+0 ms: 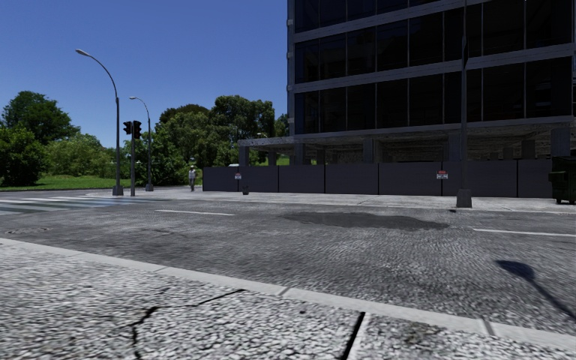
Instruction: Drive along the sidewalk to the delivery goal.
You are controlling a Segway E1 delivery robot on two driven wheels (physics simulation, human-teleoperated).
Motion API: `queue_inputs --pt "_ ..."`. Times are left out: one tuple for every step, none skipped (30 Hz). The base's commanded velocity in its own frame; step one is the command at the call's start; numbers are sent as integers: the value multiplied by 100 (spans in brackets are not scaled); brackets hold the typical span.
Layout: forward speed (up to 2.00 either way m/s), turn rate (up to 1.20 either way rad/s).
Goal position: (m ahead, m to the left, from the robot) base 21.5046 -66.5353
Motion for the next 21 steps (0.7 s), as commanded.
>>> queue_inputs --pt "0 0" --pt "0 0" --pt "0 0" --pt "0 0" --pt "0 0" --pt "0 0" --pt "0 0" --pt "0 0" --pt "0 0" --pt "0 0" --pt "0 0" --pt "0 0" --pt "0 -6" --pt "0 -13" --pt "0 -18" --pt "0 -19" --pt "0 -19" --pt "0 -19" --pt "0 -19" --pt "11 -15" --pt "11 -15"
